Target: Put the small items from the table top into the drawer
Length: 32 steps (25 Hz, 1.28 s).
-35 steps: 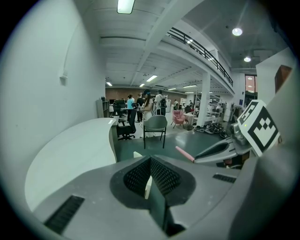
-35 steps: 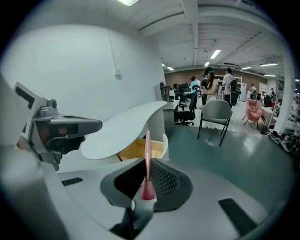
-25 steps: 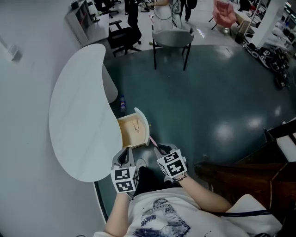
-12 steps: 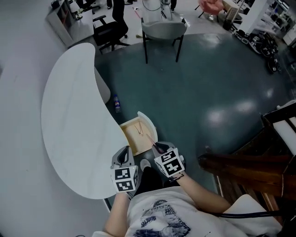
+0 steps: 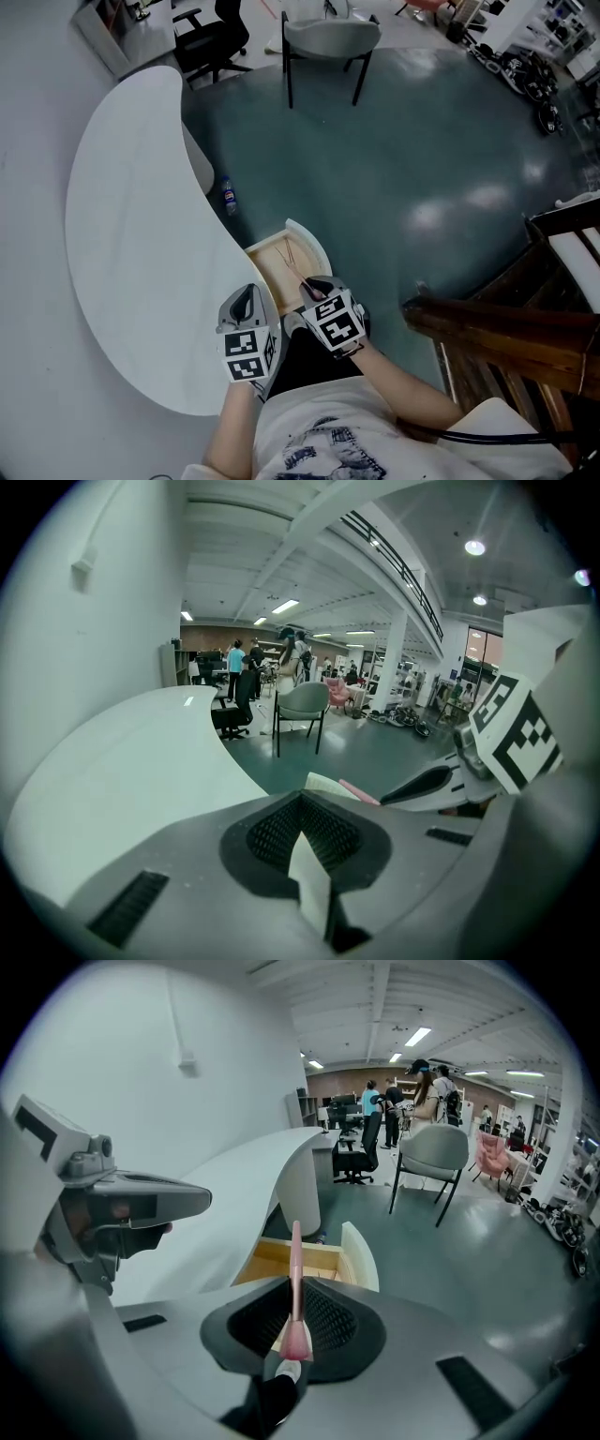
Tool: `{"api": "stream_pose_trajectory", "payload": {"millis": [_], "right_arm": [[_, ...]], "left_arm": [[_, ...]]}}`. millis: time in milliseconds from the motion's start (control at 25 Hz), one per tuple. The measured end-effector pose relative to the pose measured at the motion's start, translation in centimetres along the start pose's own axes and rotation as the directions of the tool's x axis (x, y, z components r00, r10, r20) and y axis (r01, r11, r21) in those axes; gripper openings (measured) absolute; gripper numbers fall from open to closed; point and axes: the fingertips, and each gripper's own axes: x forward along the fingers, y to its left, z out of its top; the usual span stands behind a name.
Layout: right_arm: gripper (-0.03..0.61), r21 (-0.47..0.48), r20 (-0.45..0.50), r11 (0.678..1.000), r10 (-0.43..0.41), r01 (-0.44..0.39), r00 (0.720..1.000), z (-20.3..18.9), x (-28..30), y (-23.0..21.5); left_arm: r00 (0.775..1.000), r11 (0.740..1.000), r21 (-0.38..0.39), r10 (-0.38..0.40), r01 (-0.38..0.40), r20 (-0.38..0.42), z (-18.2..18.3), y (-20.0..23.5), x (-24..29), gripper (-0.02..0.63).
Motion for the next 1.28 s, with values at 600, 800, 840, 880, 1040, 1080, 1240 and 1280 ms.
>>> {"api": "stream_pose_trajectory", "payload": {"millis": [600,800,840,880,1040,1080,1240,1280], "right_arm": [[0.06,0.02,-0.104,1.0,0.022,-0.02,0.994,-1.5,10.6,-1.3],[0.06,0.01,-0.127,0.999,0.033,-0.032,0.991,-1.9,13.5,-1.1],[0.06,0.011,-0.131,0.999,0.034,-0.033,0.991,-2.0,14.0,-1.1],[0.06,0.011,-0.136,0.999,0.034,-0.033,0.99,-2.2,14.4,-1.2],[0.06,0.015,-0.155,0.999,0.032,-0.03,0.987,-2.8,16.3,-1.5],[0.06,0.019,-0.159,0.999,0.03,-0.028,0.987,-3.0,16.7,-1.6],[0.06,0.038,-0.169,0.999,0.026,-0.019,0.985,-3.5,18.0,-2.0],[0.06,0.039,-0.17,0.999,0.028,-0.022,0.985,-3.5,18.2,-1.9]], "left_arm": [[0.997,0.997,-0.003,0.073,-0.073,-0.02,-1.0,5.5,5.1,0.025],[0.997,0.998,-0.011,0.068,-0.069,-0.031,-1.2,5.9,6.0,0.025],[0.997,0.998,-0.016,0.067,-0.067,-0.034,-1.3,6.0,6.1,0.024],[0.997,0.998,-0.024,0.065,-0.066,-0.037,-1.4,6.1,6.2,0.025],[0.996,0.997,-0.032,0.072,-0.073,-0.056,-1.8,7.2,6.5,0.024],[0.995,0.997,-0.025,0.073,-0.075,-0.061,-1.9,7.4,6.6,0.025],[0.995,0.997,-0.004,0.071,-0.072,-0.075,-2.2,7.5,6.9,0.024],[0.994,0.997,-0.001,0.072,-0.073,-0.082,-2.3,7.5,6.9,0.024]]}}
